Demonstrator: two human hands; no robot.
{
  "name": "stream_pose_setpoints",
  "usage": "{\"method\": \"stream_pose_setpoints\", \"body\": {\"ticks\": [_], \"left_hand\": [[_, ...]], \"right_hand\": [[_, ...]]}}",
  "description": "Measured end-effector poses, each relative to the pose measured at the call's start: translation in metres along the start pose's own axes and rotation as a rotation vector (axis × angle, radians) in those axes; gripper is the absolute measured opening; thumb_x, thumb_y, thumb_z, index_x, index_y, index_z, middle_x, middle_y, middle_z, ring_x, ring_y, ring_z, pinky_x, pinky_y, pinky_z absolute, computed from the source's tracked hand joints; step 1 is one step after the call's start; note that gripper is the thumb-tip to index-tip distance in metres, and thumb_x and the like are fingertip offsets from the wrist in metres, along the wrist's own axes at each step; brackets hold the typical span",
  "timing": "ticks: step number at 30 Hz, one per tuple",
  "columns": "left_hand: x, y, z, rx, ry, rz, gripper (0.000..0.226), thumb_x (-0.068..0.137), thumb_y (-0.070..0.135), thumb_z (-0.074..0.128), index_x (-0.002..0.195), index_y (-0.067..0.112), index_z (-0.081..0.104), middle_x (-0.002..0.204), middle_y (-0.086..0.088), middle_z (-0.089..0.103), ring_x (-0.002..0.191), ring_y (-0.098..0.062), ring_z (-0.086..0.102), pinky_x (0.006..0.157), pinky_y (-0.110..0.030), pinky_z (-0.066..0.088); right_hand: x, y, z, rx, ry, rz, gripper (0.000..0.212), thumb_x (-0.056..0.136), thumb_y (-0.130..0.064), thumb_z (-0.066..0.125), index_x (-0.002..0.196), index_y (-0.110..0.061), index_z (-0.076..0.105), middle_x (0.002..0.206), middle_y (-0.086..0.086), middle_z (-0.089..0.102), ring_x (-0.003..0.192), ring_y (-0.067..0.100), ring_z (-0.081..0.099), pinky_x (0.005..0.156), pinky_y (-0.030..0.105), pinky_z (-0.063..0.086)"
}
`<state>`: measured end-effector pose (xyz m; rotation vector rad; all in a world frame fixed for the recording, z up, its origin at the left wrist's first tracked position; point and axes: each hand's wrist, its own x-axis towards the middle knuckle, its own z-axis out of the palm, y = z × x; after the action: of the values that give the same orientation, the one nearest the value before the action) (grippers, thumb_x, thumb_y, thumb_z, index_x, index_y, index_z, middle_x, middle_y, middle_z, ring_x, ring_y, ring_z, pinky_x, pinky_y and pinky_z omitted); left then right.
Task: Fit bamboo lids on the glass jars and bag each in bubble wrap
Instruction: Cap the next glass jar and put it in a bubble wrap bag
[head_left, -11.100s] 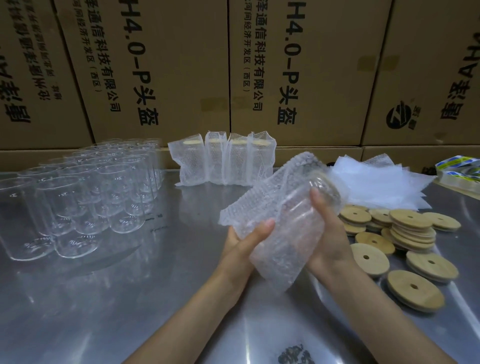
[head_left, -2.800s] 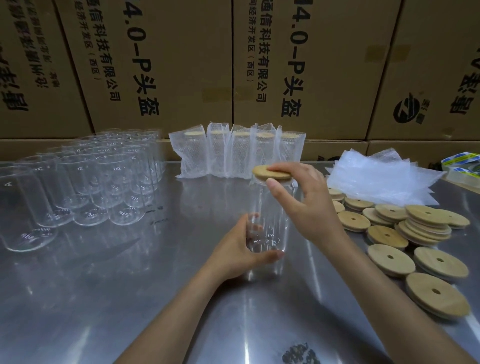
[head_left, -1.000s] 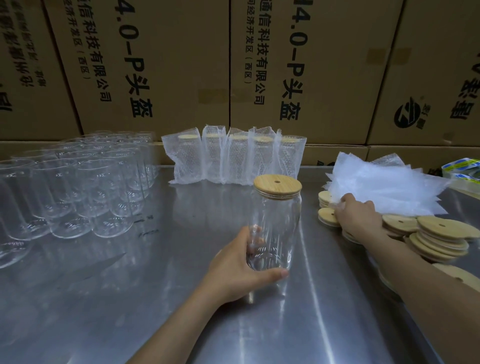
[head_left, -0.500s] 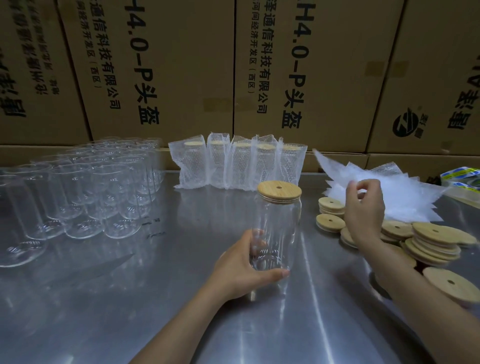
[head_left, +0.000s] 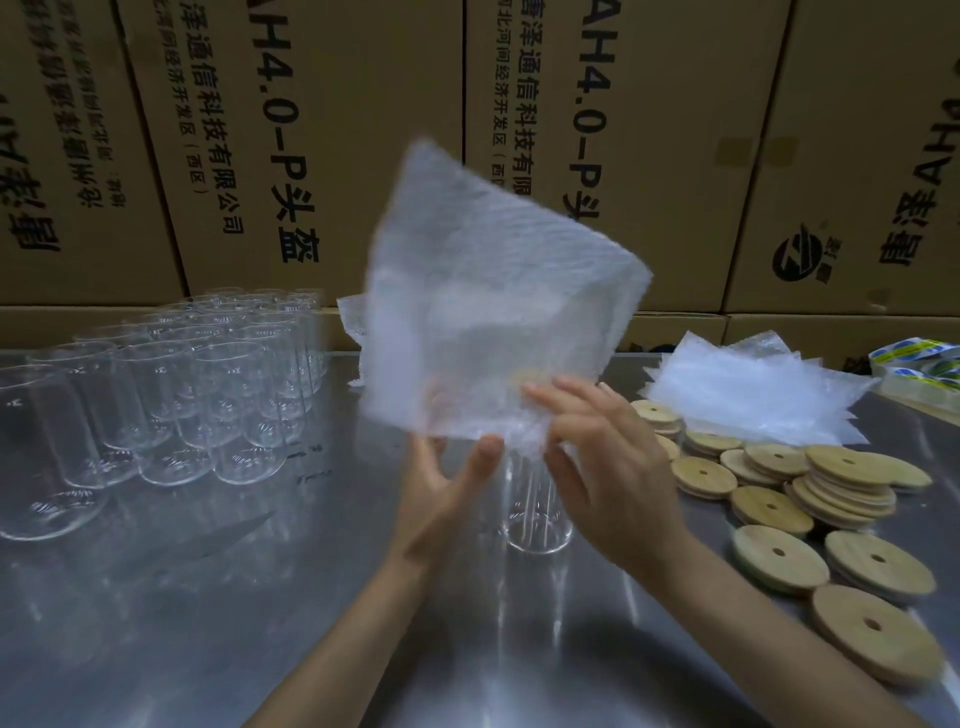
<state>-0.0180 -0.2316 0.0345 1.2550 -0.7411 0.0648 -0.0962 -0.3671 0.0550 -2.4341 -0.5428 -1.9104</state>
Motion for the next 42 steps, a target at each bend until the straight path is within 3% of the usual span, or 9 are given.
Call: {"method": "stream_pose_setpoints", "body": {"ticks": [3,7,10,16,20,24,29,34,42], "left_hand": [[-0.005,0.011,0.002,-0.087,0.042,0.059,0.087,0.064,0.073,0.069,0.134,0.027,0.047,0.135,0.004,0.057,0.129,-0.010,0.050,0.106,-0.028,0.038],[0.008,0.011,-0.002,-0.086,0.267,0.025,0.018,0.090,0.032,0.063,0.097,0.018,0.070,0.088,0.006,0.074,0.086,-0.006,0.069,0.073,-0.016,0.050],[0.022,-0.004,-0.017,-0.069,0.410,-0.100,0.012,0.094,0.023,0.060,0.096,0.016,0.070,0.090,0.002,0.073,0.085,-0.010,0.069,0.076,-0.024,0.053],[0.031,-0.032,-0.050,0.102,0.492,-0.252,0.017,0.094,0.016,0.060,0.079,0.014,0.067,0.073,0.004,0.064,0.069,-0.008,0.058,0.056,-0.008,0.045],[0.027,-0.040,-0.060,0.183,0.540,-0.324,0.009,0.086,0.019,0.071,0.087,0.011,0.068,0.083,-0.002,0.067,0.073,-0.012,0.060,0.072,-0.023,0.044],[0.029,-0.038,-0.059,0.380,0.531,-0.212,0.025,0.083,0.017,0.074,0.079,0.000,0.056,0.078,-0.012,0.057,0.070,-0.020,0.048,0.066,-0.030,0.039],[0.027,-0.017,-0.054,0.647,0.485,0.196,0.036,0.071,-0.021,0.052,0.073,0.015,0.051,0.086,-0.005,0.049,0.070,-0.007,0.039,0.061,-0.007,0.033],[0.022,-0.016,-0.052,0.928,0.287,0.414,0.041,0.056,-0.025,0.052,0.074,0.011,0.055,0.089,0.003,0.047,0.080,-0.019,0.046,0.056,-0.028,0.035],[0.020,-0.041,-0.061,1.215,-0.073,-0.229,0.029,0.074,0.023,0.064,0.102,0.025,0.062,0.115,0.004,0.053,0.114,-0.023,0.046,0.093,-0.029,0.032]], "right_hand": [[-0.004,-0.008,0.006,-0.063,-0.048,-0.049,0.009,0.093,-0.016,0.053,0.096,-0.018,0.045,0.123,0.002,0.067,0.122,0.020,0.054,0.100,0.046,0.044],[-0.009,-0.010,0.008,-0.007,-0.073,0.017,0.019,0.093,-0.028,0.054,0.106,-0.018,0.046,0.134,0.003,0.058,0.127,0.021,0.048,0.102,0.047,0.041],[-0.012,-0.005,0.011,0.054,-0.021,0.169,0.042,0.090,-0.037,0.056,0.122,-0.015,0.042,0.138,0.005,0.042,0.128,0.019,0.040,0.107,0.037,0.035],[-0.024,0.008,0.011,0.239,-0.206,0.532,0.076,0.078,-0.058,0.061,0.140,-0.039,0.020,0.151,-0.002,0.020,0.141,0.008,0.020,0.108,0.010,0.020],[-0.031,0.013,0.013,0.276,-0.291,0.595,0.086,0.075,-0.060,0.070,0.138,-0.047,0.013,0.146,-0.005,0.030,0.128,0.010,0.040,0.090,0.013,0.035],[-0.031,0.013,0.014,0.270,-0.261,0.633,0.085,0.071,-0.063,0.066,0.136,-0.044,0.015,0.131,-0.013,0.036,0.112,0.008,0.051,0.081,0.025,0.047],[-0.035,0.017,0.013,0.266,-0.180,0.667,0.085,0.069,-0.044,0.081,0.130,-0.037,0.023,0.129,-0.013,0.038,0.110,0.013,0.053,0.086,0.027,0.048],[-0.037,0.025,0.011,0.239,-0.066,0.792,0.080,0.067,-0.030,0.087,0.115,-0.039,0.024,0.117,-0.012,0.041,0.107,0.019,0.054,0.084,0.035,0.051],[-0.041,0.047,0.010,0.324,0.029,1.062,0.079,0.069,-0.029,0.085,0.123,-0.033,0.027,0.132,0.003,0.043,0.114,0.021,0.054,0.094,0.045,0.051]]}}
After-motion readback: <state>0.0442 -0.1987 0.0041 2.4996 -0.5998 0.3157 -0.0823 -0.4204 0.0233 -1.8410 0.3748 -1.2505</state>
